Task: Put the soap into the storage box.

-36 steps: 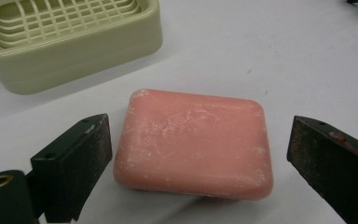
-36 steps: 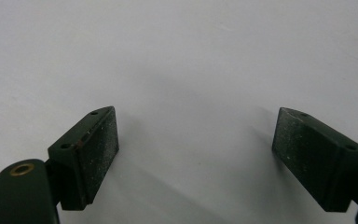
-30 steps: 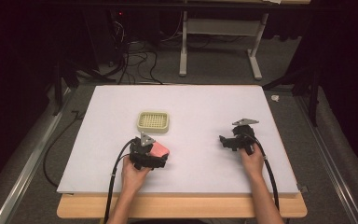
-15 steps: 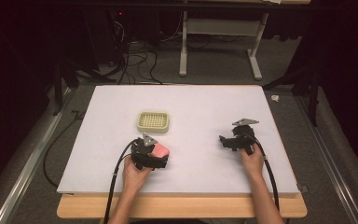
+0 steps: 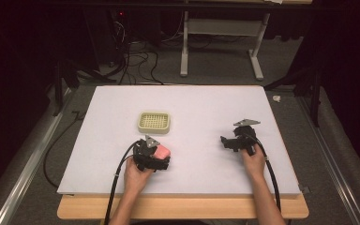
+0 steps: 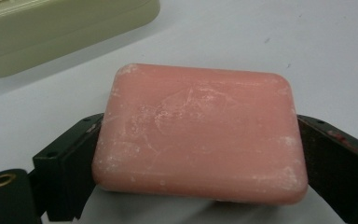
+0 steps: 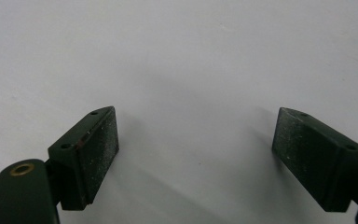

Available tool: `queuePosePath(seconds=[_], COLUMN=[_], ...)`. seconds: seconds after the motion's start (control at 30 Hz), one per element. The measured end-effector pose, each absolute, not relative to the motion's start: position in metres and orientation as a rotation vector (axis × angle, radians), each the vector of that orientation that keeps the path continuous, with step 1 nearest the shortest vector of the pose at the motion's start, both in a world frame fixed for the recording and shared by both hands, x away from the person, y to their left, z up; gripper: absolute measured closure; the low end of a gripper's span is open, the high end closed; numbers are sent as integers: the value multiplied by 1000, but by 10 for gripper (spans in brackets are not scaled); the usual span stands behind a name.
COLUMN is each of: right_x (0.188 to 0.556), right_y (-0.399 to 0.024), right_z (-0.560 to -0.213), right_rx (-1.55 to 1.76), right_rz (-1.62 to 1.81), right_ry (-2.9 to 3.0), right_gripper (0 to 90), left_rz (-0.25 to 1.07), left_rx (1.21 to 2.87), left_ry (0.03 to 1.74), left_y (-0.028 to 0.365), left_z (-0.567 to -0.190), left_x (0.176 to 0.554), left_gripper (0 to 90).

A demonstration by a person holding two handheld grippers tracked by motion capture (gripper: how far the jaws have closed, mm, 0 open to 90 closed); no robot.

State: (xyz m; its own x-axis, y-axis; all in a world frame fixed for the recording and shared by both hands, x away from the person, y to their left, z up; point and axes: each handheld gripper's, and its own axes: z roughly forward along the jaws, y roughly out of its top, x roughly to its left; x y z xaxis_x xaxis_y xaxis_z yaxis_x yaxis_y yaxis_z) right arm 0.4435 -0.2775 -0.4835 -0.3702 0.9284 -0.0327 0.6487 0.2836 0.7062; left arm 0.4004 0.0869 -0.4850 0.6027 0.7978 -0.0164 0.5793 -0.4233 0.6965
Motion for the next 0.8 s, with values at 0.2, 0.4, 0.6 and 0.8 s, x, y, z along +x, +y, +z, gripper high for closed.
queuePosePath(seconds=[0.2, 0.4, 0.6, 0.8], right_x=[444, 444, 443, 443], right_y=[-278, -278, -277, -277], right_z=[-483, -483, -483, -483], right_rx=[1415, 1415, 1412, 1411], right_rz=[850, 850, 848, 848], right_ry=[2118, 2118, 2117, 2116], right_gripper=[151, 151, 151, 151], left_rz=[429, 430, 436, 475], left_rx=[2131, 2130, 2124, 2124], left_ry=[1066, 1064, 1066, 1067], left_y=[91, 91, 91, 88], left_z=[-487, -487, -487, -486], left_x=[398, 397, 396, 393], left_gripper=[128, 133, 137, 137])
